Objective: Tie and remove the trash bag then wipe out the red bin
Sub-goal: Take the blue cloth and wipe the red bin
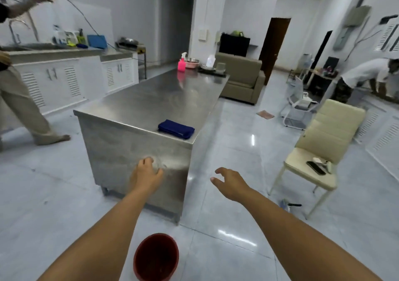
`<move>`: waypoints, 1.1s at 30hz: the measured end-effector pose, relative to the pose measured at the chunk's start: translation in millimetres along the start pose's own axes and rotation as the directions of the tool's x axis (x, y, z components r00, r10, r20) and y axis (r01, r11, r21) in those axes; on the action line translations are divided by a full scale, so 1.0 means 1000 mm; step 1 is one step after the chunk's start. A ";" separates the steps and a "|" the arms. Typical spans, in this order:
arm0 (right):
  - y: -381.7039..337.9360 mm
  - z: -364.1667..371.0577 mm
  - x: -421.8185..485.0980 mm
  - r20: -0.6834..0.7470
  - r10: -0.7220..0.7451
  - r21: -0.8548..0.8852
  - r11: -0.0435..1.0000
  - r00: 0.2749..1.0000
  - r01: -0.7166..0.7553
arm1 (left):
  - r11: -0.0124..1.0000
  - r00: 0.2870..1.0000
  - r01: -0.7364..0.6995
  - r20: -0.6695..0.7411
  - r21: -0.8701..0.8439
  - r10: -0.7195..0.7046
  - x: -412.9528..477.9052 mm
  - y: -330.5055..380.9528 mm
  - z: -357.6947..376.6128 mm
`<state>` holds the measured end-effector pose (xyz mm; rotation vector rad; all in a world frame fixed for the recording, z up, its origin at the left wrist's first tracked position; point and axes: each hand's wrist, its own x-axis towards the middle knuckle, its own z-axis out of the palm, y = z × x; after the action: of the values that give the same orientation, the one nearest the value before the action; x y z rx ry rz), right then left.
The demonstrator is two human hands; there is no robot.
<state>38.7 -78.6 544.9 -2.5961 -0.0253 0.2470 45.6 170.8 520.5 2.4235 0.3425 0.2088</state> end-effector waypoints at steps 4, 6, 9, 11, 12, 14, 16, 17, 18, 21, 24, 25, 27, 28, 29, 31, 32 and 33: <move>0.017 -0.037 0.072 0.022 -0.020 0.012 1.000 1.000 0.019 | 0.998 0.999 0.046 -0.007 -0.035 -0.046 0.037 0.023 0.022; 0.023 -0.042 0.101 0.052 -0.026 0.037 0.999 0.998 0.024 | 0.997 0.997 0.074 -0.014 -0.025 -0.074 0.056 0.028 0.030; 0.028 -0.040 0.139 0.095 -0.060 0.069 0.996 0.994 0.054 | 0.993 0.993 0.115 -0.026 -0.019 -0.115 0.089 0.033 0.042; 0.030 -0.042 0.166 0.123 -0.086 0.087 0.993 0.989 0.076 | 0.990 0.990 0.136 -0.028 -0.028 -0.137 0.117 0.038 0.053; 0.031 -0.044 0.181 0.136 -0.097 0.097 0.992 0.986 0.085 | 0.989 0.989 0.142 -0.032 -0.027 -0.143 0.133 0.041 0.059; 0.032 -0.050 0.213 0.158 -0.110 0.107 0.990 0.981 0.094 | 0.986 0.986 0.162 -0.042 -0.032 -0.163 0.166 0.047 0.070; 0.032 -0.058 0.250 0.169 -0.115 0.100 0.990 0.979 0.099 | 0.981 0.980 0.184 -0.062 -0.057 -0.187 0.206 0.053 0.082; 0.032 -0.061 0.271 0.173 -0.116 0.093 0.991 0.978 0.101 | 0.979 0.978 0.189 -0.075 -0.071 -0.194 0.228 0.056 0.088; 0.031 -0.065 0.291 0.180 -0.114 0.084 0.991 0.977 0.100 | 0.978 0.977 0.191 -0.084 -0.086 -0.198 0.249 0.059 0.093; 0.022 -0.071 0.347 0.211 -0.102 0.051 0.994 0.972 0.093 | 0.977 0.977 0.190 -0.080 -0.095 -0.198 0.305 0.068 0.107; 0.006 -0.073 0.394 0.218 -0.117 0.047 0.993 0.969 0.109 | 0.984 0.982 0.179 -0.059 -0.002 -0.179 0.355 0.075 0.116; 0.001 -0.072 0.408 0.220 -0.127 0.042 0.992 0.967 0.121 | 0.984 0.984 0.176 -0.045 0.040 -0.174 0.370 0.076 0.118; -0.009 -0.066 0.433 0.236 -0.145 0.019 0.989 0.961 0.145 | 0.978 0.984 0.176 -0.003 0.108 -0.177 0.395 0.079 0.122; -0.013 -0.062 0.444 0.248 -0.155 0.011 0.987 0.956 0.157 | 0.975 0.983 0.177 0.027 0.137 -0.182 0.404 0.079 0.126; -0.017 -0.057 0.452 0.256 -0.167 0.009 0.985 0.952 0.170 | 0.971 0.981 0.172 0.056 0.167 -0.184 0.412 0.079 0.129; -0.024 -0.047 0.472 0.273 -0.192 0.012 0.980 0.943 0.196 | 0.956 0.973 0.178 0.101 0.234 -0.206 0.429 0.076 0.137; -0.026 -0.041 0.481 0.282 -0.205 0.014 0.978 0.937 0.210 | 0.946 0.967 0.192 0.116 0.263 -0.228 0.436 0.073 0.142; -0.029 -0.036 0.491 0.290 -0.219 0.014 0.974 0.932 0.225 | 0.935 0.959 0.210 0.127 0.285 -0.254 0.441 0.069 0.146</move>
<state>528.3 -39.6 506.3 -2.5254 -0.4257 0.5440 513.8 162.6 480.7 2.6159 0.6138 -0.1508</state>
